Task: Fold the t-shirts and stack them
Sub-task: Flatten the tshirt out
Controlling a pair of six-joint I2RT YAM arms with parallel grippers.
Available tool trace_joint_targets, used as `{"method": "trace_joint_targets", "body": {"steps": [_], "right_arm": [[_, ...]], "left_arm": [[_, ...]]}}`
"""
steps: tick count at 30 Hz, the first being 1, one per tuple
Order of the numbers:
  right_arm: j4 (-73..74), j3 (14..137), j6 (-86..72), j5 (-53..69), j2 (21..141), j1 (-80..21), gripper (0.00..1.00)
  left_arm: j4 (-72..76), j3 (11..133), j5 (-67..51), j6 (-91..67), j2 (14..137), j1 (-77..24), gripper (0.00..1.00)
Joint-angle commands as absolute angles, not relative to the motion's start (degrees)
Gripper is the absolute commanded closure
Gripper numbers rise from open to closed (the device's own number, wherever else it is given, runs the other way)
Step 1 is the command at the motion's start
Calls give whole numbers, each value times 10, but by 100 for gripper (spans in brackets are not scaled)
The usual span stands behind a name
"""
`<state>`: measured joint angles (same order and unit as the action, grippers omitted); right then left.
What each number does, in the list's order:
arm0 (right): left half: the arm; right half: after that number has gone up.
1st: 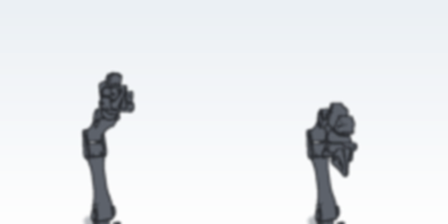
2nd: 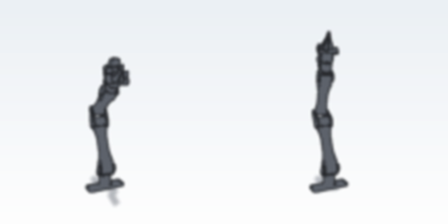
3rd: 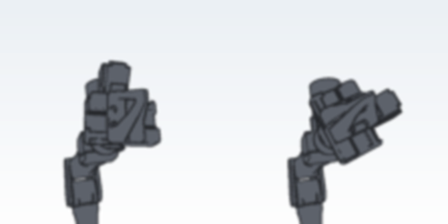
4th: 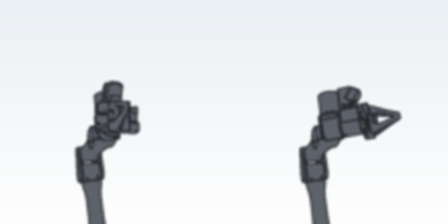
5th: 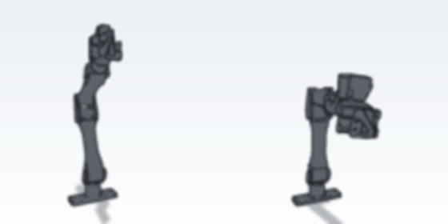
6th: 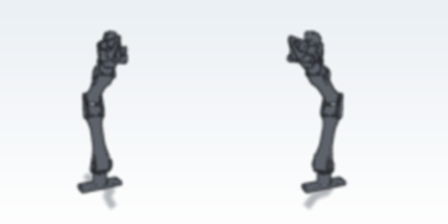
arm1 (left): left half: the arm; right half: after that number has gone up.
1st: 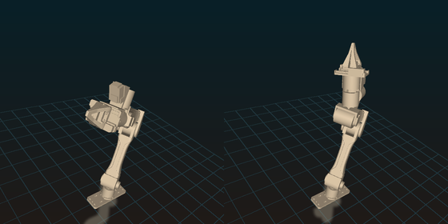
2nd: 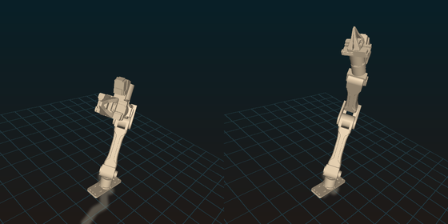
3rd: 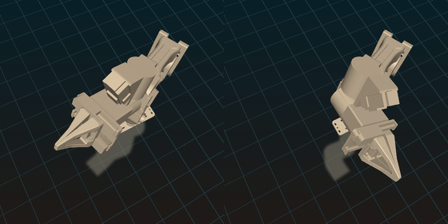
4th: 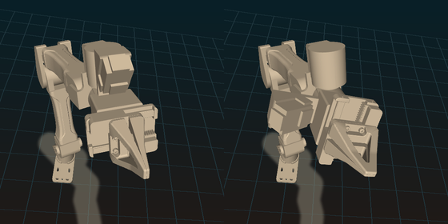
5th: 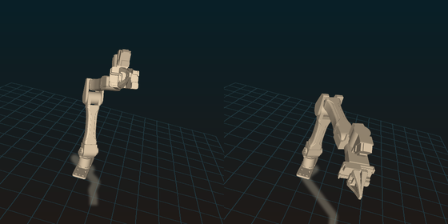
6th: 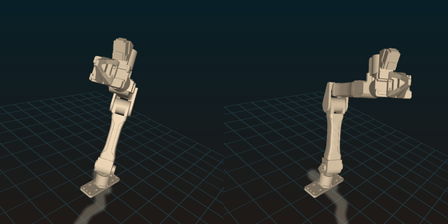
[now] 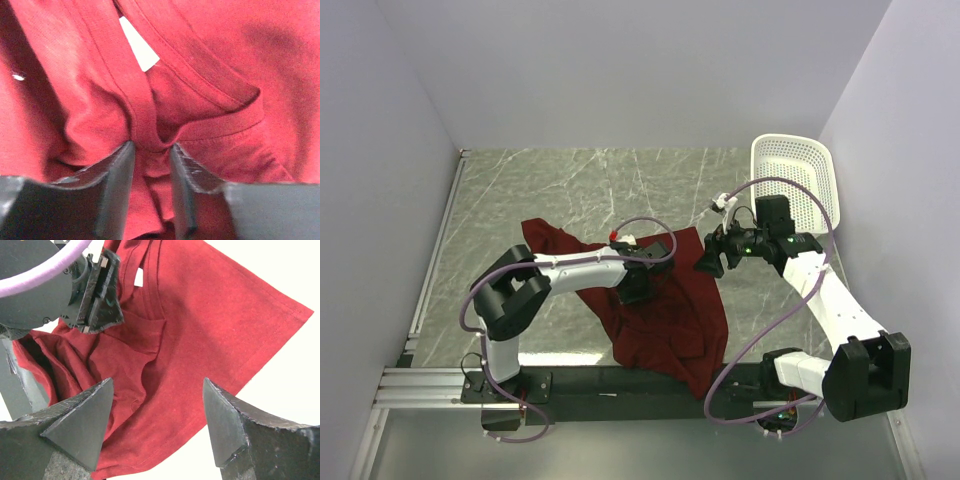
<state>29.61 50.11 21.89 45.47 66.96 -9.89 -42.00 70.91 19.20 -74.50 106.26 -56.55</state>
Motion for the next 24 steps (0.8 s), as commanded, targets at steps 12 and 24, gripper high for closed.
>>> {"method": "trace_joint_targets", "body": {"steps": [12, 24], "right_arm": [[300, 506, 229, 481, 663, -89, 22], [312, 512, 230, 540, 743, -167, 21]], "left_arm": [[-317, 669, 281, -570, 861, -546, 99], [-194, 612, 188, -453, 759, -515, 100]]}}
